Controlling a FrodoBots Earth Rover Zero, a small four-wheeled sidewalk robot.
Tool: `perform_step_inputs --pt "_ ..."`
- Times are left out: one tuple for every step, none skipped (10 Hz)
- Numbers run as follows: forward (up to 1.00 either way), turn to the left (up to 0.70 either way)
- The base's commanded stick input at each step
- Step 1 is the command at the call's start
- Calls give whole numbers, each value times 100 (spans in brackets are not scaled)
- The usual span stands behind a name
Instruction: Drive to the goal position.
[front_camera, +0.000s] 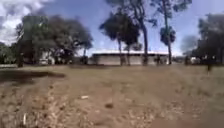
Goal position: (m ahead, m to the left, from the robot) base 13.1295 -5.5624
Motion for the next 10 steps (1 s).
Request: perform_step_inputs --pt "70 0" --pt "70 0" --pt "70 0" --pt "70 0" --pt "70 0" --pt "70 0" --pt "70 0" --pt "70 0" --pt "70 0" --pt "70 0"
